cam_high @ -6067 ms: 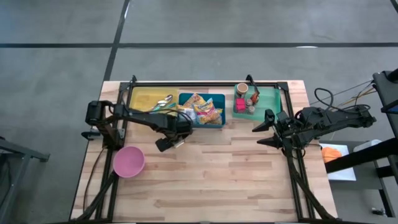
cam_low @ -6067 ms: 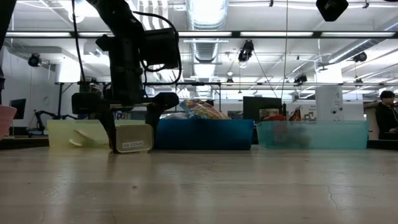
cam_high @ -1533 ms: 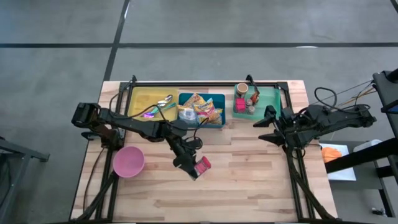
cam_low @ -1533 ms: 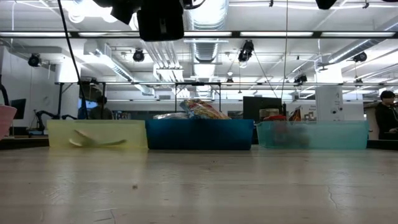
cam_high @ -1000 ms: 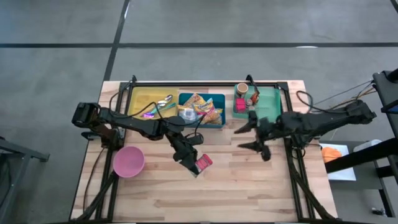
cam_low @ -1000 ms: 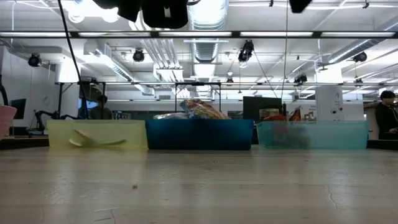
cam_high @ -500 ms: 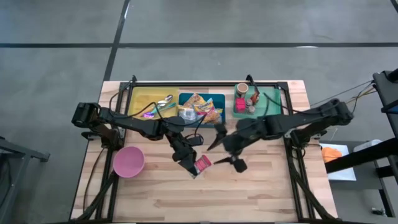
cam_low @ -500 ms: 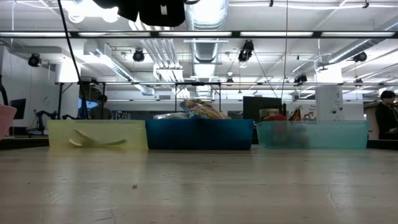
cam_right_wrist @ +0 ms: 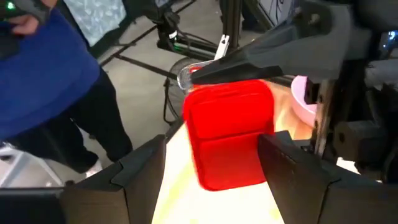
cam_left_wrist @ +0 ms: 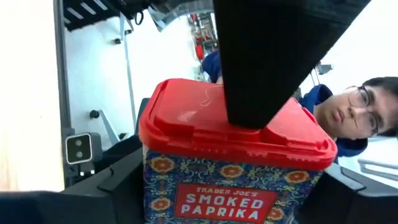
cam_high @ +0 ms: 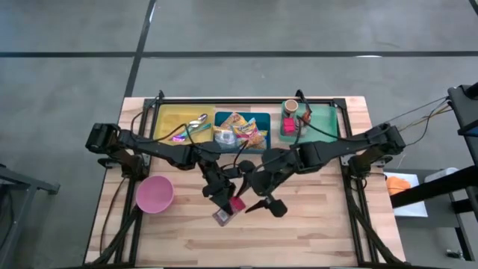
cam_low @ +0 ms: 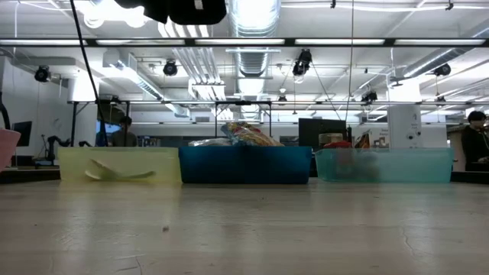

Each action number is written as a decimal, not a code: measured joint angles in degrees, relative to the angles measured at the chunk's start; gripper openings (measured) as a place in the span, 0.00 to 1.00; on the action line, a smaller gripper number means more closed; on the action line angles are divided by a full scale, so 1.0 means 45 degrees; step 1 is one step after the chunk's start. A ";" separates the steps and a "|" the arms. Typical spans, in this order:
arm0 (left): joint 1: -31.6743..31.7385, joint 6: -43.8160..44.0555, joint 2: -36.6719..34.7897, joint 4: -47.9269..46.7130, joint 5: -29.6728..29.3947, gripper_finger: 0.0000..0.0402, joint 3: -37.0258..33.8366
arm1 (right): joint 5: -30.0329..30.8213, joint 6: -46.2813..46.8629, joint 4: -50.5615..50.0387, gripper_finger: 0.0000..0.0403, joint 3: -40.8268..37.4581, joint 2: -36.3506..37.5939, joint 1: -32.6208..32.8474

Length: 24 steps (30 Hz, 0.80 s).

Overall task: Pick & Place Food Item
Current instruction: Put the red seasoning can into the light green bin

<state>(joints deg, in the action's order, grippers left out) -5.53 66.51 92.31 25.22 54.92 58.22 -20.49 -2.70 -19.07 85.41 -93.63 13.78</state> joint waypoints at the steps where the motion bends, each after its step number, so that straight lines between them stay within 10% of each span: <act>1: -0.0009 -0.0017 0.0000 0.0002 0.0013 0.75 0.0000 | 0.0000 0.0227 -0.0042 0.63 0.0141 -0.0100 0.0000; 24: -0.0061 -0.0143 -0.0005 0.0256 0.0144 0.72 0.0000 | 0.1210 0.0135 -0.0368 0.63 0.0680 -0.0055 0.0056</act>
<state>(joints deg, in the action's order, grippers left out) -5.80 65.86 92.29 26.37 55.57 58.22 -15.05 -2.09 -20.73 88.47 -93.87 14.03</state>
